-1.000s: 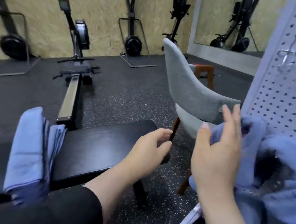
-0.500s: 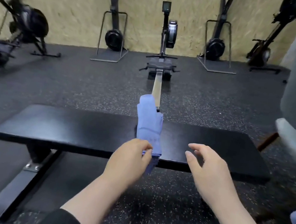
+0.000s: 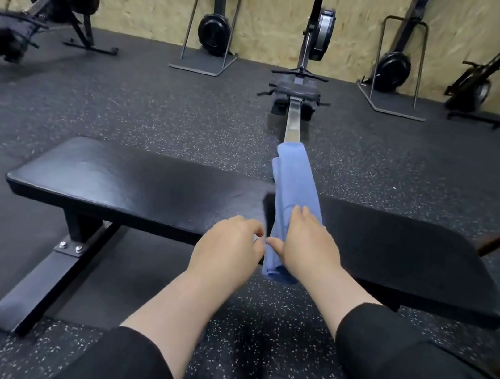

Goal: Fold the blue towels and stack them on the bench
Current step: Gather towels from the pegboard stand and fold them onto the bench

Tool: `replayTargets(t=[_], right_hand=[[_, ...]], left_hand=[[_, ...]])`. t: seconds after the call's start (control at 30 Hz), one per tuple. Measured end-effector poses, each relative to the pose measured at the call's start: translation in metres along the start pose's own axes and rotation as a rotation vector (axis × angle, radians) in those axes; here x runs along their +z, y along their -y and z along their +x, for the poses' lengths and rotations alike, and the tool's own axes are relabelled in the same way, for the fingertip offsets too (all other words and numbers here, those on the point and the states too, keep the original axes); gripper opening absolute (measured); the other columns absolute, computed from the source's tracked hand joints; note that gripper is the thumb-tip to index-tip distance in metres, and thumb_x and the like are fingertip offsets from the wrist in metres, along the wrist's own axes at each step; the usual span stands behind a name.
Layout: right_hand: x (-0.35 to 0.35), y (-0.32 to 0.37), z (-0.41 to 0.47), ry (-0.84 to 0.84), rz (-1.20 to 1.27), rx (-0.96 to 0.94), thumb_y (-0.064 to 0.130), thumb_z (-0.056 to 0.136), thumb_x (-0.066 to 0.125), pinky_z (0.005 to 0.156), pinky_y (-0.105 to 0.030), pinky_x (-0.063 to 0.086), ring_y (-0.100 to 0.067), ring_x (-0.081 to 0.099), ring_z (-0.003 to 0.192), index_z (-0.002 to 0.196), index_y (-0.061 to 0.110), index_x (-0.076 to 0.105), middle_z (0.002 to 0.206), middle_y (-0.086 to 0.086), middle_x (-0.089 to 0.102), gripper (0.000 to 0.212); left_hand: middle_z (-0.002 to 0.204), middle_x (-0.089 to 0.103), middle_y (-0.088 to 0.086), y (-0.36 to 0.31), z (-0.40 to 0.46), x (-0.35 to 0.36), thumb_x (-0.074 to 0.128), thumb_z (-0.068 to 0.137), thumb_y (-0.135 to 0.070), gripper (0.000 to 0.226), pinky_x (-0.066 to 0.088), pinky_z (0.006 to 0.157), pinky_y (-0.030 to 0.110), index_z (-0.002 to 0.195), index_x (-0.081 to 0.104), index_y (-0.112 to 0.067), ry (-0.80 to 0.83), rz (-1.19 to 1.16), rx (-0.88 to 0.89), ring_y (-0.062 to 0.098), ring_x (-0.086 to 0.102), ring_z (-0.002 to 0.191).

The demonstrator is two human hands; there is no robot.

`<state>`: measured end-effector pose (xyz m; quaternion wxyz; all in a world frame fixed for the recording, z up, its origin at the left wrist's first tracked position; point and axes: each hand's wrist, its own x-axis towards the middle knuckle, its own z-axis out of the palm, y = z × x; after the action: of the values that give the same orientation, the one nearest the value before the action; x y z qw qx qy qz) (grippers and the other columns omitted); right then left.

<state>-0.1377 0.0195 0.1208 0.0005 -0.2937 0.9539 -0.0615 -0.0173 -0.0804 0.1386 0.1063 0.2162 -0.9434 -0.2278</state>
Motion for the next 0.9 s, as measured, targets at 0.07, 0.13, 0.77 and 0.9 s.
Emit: replayTargets(t=[0.07, 0.13, 0.77, 0.9], right_hand=[[0.008, -0.001, 0.004, -0.047, 0.004, 0.009, 0.030, 0.101, 0.056, 0.086, -0.036, 0.041, -0.026, 0.052, 0.123, 0.130, 0.010, 0.042, 0.128, -0.005, 0.049, 0.038], [0.008, -0.002, 0.004, -0.064, 0.015, 0.008, 0.011, 0.099, 0.051, 0.073, -0.036, 0.036, -0.027, 0.055, 0.110, 0.119, 0.013, 0.044, 0.116, -0.004, 0.050, 0.021], [-0.267, -0.093, -0.129, -0.074, 0.019, -0.074, 0.001, 0.090, 0.037, 0.063, -0.044, 0.057, -0.020, 0.066, 0.063, 0.098, 0.044, 0.055, 0.090, 0.013, 0.067, 0.047], [-0.283, -0.131, -0.197, 0.001, -0.022, -0.040, 0.000, 0.092, 0.042, 0.062, -0.024, 0.043, -0.003, 0.053, 0.059, 0.083, 0.038, 0.058, 0.081, 0.011, 0.063, 0.042]], left_hand=[[0.115, 0.064, 0.000, 0.000, 0.001, -0.002, 0.047, 0.101, -0.027, 0.027, 0.049, 0.087, 0.037, 0.119, 0.066, -0.024, -0.025, -0.025, -0.004, 0.024, 0.058, 0.106], [0.115, 0.063, 0.000, -0.002, 0.002, -0.004, 0.045, 0.101, -0.026, 0.028, 0.048, 0.086, 0.035, 0.119, 0.067, -0.023, -0.034, -0.038, 0.002, 0.023, 0.058, 0.106], [0.154, 0.041, -0.011, -0.143, -0.023, -0.023, 0.069, 0.090, -0.047, 0.082, 0.029, 0.113, 0.040, 0.158, 0.025, -0.030, -0.188, -0.473, 0.290, 0.013, 0.034, 0.139], [0.097, 0.068, -0.017, -0.200, -0.048, -0.004, 0.065, 0.095, -0.036, 0.016, 0.045, 0.082, 0.029, 0.106, 0.067, -0.026, 0.047, -0.560, 0.426, 0.003, 0.059, 0.092]])
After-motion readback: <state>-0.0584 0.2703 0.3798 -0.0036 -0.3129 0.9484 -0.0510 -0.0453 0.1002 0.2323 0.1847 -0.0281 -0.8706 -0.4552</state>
